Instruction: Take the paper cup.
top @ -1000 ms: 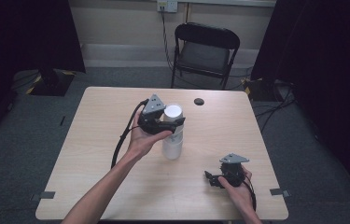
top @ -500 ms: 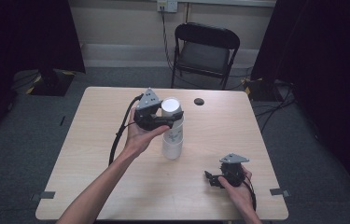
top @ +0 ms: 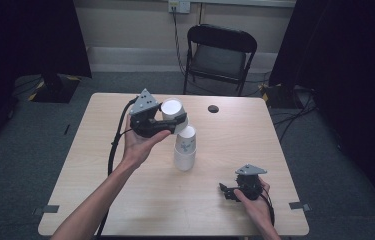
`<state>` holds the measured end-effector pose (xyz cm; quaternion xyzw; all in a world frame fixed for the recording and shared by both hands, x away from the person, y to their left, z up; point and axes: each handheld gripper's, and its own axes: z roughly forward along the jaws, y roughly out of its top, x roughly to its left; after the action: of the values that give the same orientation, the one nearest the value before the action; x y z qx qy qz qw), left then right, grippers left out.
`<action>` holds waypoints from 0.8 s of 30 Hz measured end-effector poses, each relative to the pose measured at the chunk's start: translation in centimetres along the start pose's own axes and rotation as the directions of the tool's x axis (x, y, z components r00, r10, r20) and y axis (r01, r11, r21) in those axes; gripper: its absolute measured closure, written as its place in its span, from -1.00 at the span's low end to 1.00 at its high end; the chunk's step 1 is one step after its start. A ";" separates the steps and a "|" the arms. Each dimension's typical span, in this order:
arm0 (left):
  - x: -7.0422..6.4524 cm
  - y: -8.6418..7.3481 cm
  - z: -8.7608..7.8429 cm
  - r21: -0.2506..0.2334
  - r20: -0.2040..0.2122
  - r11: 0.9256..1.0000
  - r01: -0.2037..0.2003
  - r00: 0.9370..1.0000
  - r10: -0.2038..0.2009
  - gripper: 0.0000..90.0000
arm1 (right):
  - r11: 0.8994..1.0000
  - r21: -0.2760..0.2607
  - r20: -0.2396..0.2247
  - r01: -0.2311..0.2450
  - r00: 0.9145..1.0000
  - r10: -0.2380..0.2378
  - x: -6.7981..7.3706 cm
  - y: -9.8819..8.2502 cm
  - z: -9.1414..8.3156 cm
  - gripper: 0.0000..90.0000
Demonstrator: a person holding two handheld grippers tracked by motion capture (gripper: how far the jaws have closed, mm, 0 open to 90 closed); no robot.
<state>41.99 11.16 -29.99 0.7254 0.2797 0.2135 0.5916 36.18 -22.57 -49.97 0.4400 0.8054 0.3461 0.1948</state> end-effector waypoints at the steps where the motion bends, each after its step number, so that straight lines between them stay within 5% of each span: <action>1: 0.2 0.0 -0.2 0.002 0.004 1.000 0.004 1.000 -0.004 -0.21 | 1.000 0.000 0.000 0.000 1.000 0.000 0.0 0.0 0.0 -0.77; 15: 0.9 -2.1 -5.1 -0.002 0.043 0.998 0.063 0.997 -0.063 -0.20 | 1.000 0.000 0.000 0.001 1.000 -0.001 0.0 0.0 0.0 -0.77; 24: 1.5 -4.3 -6.2 0.005 0.083 0.993 0.117 0.990 -0.117 -0.19 | 1.000 -0.001 0.002 -0.001 1.000 0.001 0.0 0.0 0.0 -0.76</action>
<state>38.43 17.37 -32.96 0.7160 0.2969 0.1479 0.6142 36.14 -22.54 -49.96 0.4408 0.8048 0.3461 0.1958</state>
